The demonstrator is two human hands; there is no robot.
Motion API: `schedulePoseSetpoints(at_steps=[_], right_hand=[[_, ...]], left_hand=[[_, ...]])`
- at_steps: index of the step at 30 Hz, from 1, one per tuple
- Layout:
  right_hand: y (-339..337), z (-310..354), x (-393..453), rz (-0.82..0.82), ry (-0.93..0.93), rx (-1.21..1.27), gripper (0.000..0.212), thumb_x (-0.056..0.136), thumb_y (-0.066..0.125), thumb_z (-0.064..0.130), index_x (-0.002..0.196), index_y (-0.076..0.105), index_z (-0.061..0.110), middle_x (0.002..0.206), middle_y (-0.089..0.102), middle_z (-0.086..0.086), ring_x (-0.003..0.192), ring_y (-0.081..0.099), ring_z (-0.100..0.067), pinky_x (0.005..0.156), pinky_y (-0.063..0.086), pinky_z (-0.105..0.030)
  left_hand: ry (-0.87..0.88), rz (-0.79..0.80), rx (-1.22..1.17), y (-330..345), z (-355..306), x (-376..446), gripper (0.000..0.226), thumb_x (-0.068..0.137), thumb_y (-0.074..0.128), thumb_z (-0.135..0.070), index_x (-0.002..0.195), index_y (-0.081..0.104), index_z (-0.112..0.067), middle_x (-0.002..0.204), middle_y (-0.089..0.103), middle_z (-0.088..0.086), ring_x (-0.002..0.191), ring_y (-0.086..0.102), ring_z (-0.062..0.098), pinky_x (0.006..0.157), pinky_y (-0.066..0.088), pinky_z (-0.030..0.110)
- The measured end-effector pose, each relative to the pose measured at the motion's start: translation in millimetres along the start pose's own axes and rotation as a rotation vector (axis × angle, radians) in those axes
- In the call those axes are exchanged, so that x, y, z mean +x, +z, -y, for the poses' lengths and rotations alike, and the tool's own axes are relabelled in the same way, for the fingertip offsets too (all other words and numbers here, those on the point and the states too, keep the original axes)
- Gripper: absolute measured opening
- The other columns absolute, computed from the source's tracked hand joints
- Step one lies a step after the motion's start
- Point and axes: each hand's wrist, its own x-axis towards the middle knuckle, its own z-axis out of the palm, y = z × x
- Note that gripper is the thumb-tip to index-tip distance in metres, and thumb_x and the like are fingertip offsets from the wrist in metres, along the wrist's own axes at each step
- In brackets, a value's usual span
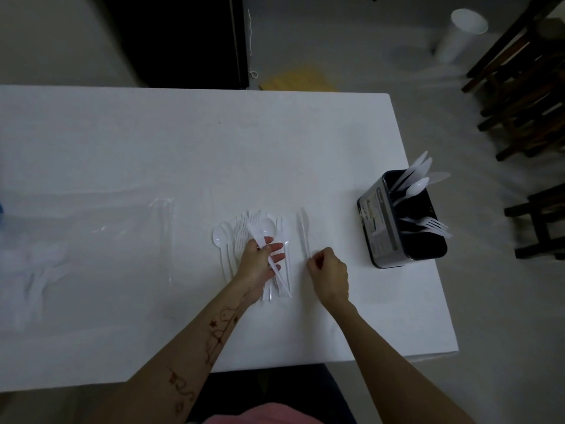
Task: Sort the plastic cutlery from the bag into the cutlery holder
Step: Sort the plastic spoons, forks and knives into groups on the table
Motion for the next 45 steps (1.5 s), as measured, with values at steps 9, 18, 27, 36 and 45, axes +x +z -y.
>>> schedulePoseSetpoints(at_steps=[9, 18, 27, 36, 45], right_hand=[[-12, 6, -13, 0.297, -0.051, 0.479, 0.009, 0.093, 0.065, 0.018, 0.094, 0.073, 0.012, 0.083, 0.073, -0.002, 0.072, 0.067, -0.012, 0.059, 0.052, -0.022], [17, 4, -2, 0.068, -0.047, -0.022, 0.024, 0.086, 0.072, 0.038, 0.085, 0.060, 0.017, 0.078, 0.062, 0.004, 0.068, 0.060, -0.014, 0.068, 0.055, -0.030], [15, 10, -3, 0.054, -0.021, -0.173, 0.011, 0.093, 0.060, 0.024, 0.093, 0.057, 0.014, 0.089, 0.061, -0.001, 0.074, 0.057, -0.016, 0.066, 0.047, -0.027], [3, 14, -17, 0.104, -0.403, 0.189, 0.008, 0.093, 0.062, 0.015, 0.088, 0.057, 0.013, 0.078, 0.063, 0.007, 0.073, 0.061, -0.012, 0.067, 0.055, -0.025], [31, 33, -10, 0.030, -0.101, 0.078, 0.029, 0.091, 0.063, 0.045, 0.089, 0.065, 0.016, 0.081, 0.065, 0.005, 0.070, 0.060, -0.009, 0.067, 0.050, -0.023]], left_hand=[[-0.002, 0.052, -0.198, 0, -4, 0, 0.030, 0.097, 0.049, -0.018, 0.126, 0.050, -0.008, 0.118, 0.063, 0.010, 0.108, 0.061, 0.027, 0.095, 0.048, 0.039], [0.126, -0.135, -0.007, -3, -5, 2, 0.019, 0.100, 0.037, -0.009, 0.112, 0.051, -0.009, 0.095, 0.059, 0.007, 0.079, 0.057, 0.018, 0.075, 0.051, 0.028], [0.075, -0.062, -0.073, -6, 1, 1, 0.022, 0.102, 0.034, -0.010, 0.115, 0.051, -0.009, 0.088, 0.055, 0.001, 0.069, 0.046, 0.011, 0.069, 0.045, 0.020], [0.086, -0.067, -0.118, -6, 0, 3, 0.033, 0.102, 0.039, -0.030, 0.119, 0.049, -0.005, 0.112, 0.064, 0.008, 0.096, 0.065, 0.020, 0.079, 0.052, 0.030], [0.145, -0.179, -0.055, -17, -8, -1, 0.026, 0.103, 0.033, -0.022, 0.117, 0.052, -0.010, 0.099, 0.061, 0.003, 0.087, 0.059, 0.018, 0.082, 0.049, 0.032]])
